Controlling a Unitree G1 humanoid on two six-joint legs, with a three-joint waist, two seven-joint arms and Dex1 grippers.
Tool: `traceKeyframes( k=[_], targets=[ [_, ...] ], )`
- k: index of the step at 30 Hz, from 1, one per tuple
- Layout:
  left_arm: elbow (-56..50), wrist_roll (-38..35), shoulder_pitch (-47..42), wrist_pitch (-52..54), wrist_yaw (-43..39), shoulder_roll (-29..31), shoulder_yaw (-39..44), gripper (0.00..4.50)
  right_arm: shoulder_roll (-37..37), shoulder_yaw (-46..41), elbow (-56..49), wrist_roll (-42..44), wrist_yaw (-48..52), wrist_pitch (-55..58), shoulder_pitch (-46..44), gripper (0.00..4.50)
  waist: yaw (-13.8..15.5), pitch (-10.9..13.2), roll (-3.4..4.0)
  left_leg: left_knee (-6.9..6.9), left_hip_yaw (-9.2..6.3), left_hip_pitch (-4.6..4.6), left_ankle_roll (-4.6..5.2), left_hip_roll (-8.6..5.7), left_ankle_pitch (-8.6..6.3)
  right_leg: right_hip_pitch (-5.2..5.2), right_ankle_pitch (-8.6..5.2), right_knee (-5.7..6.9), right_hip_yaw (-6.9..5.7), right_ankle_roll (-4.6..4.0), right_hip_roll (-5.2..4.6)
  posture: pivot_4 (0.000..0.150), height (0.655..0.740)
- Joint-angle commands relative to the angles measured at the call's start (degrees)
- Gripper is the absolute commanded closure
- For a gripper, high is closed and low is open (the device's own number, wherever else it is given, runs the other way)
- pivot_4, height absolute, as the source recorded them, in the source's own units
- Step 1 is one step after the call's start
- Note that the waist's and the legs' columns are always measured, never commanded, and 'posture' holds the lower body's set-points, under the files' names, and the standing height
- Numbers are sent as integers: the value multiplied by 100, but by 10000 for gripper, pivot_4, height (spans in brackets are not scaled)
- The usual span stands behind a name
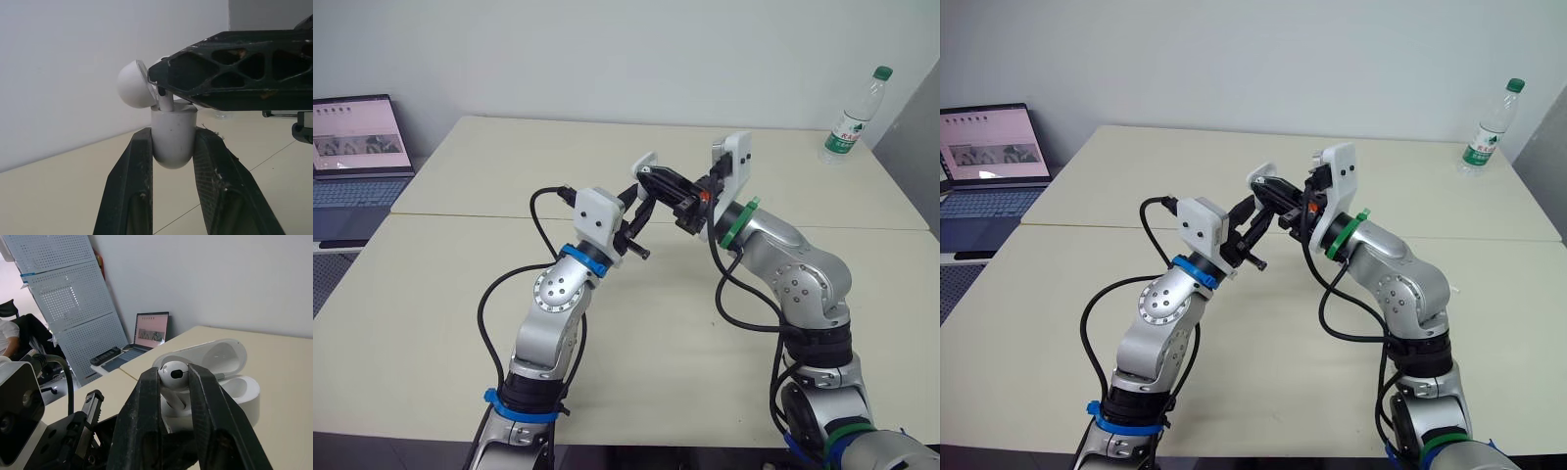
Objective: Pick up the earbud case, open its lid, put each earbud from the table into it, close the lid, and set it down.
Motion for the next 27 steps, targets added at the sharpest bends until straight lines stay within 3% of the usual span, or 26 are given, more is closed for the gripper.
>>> traceKeyframes(
  k=[1, 2, 12, 17, 20, 23, 27],
  targets=[
    [-429, -60, -104, -117, -3, -19, 9, 37054, -22, 20, -28, -42, 36, -64, -23, 30864, -2, 0, 0, 0, 0, 0, 0, 0, 0, 0, 0, 0, 0, 0, 0, 1500, 7400],
    [-428, -67, -104, -114, -8, -18, 8, 37054, -28, 16, -3, -54, 49, -86, -44, 27670, -2, 0, 0, 0, 0, 0, 0, 0, 0, 0, 0, 0, 0, 0, 0, 1500, 7400],
    [-392, -91, -88, -109, -20, -30, 14, 37054, -111, -405, -6, 408, 308, -155, -183, 27670, -2, 0, 0, -1, 0, -1, 0, 0, 0, 0, 0, -2, 1, 0, 0, 1500, 7400],
    [-405, -159, 73, -96, -49, 53, 154, 37054, -1188, -1099, -22, 1313, 1053, 502, -370, 27670, 7, 1, -1, -1, 1, -3, 1, -4, -1, 1, 0, -6, 0, 0, -3, 1500, 7400],
    [-437, -230, 153, -83, -69, 67, 176, 37054, -2147, -1129, 528, 907, 1675, 317, -304, 27670, 7, 1, -1, -4, -1, -2, 3, -3, -2, 4, 0, -14, -3, 0, -3, 1500, 7400],
    [-509, -352, 316, -41, -131, 64, 191, 37054, -3262, -714, 1608, -145, 2612, -590, -46, 27670, 4, 2, -3, -7, 2, 0, 3, -4, -2, 4, -1, -18, 0, 1, 0, 1500, 7400],
    [-622, -439, 512, -4, -227, 111, 126, 37054, -3950, -282, 2959, -1116, 3362, -1627, 87, 27670, -11, 3, -3, -9, 9, 2, 5, -4, -3, 6, -1, -24, 8, 1, 6, 1500, 7400]
  ],
)
